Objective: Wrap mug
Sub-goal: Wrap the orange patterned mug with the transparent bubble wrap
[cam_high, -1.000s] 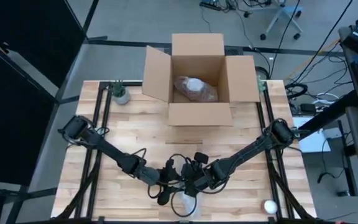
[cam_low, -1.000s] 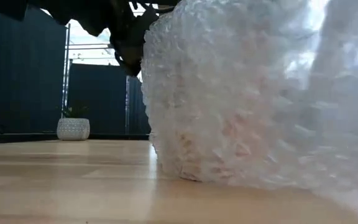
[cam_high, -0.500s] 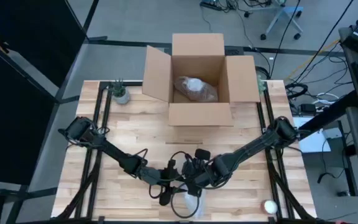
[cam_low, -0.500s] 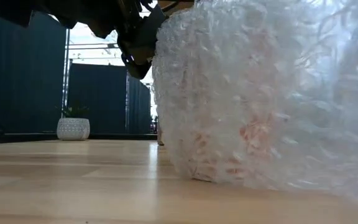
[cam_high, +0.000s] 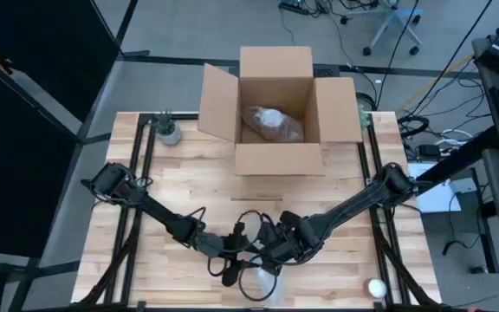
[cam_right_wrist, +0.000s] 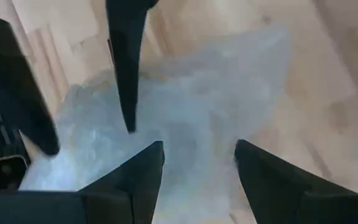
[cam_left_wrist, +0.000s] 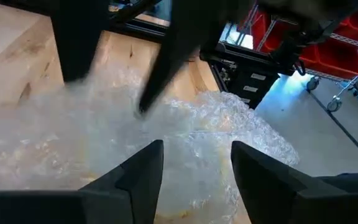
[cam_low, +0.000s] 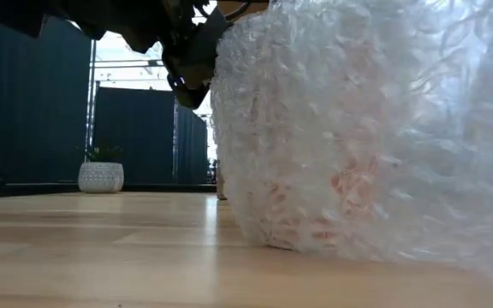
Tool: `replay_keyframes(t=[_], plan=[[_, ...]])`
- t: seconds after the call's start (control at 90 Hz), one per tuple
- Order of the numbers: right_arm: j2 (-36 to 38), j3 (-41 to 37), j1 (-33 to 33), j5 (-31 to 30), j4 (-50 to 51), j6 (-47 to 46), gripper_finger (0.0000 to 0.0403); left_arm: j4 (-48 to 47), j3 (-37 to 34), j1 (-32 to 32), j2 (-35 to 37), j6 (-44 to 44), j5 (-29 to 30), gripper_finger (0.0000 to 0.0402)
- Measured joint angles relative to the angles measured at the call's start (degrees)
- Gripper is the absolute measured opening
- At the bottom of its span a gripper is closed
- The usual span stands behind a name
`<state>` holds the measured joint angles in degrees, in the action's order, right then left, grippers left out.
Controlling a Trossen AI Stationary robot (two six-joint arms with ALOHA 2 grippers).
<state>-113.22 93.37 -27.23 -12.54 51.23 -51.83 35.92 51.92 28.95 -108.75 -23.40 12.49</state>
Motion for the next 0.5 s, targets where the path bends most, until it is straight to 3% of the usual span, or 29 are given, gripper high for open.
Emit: replay_keyframes(t=[0.244, 0.5], plan=[[-7.26, -3.08, 1.05, 2.14, -3.13, -1.47, 0.0187, -0.04, -0.05, 0.01, 0.0, 0.72, 0.1, 0.0178], [-6.75, -3.59, 0.86, -0.63, -5.49, 1.67, 0.0186, -0.76, -0.07, 0.07, 0.93, 0.24, -0.11, 0.0178]])
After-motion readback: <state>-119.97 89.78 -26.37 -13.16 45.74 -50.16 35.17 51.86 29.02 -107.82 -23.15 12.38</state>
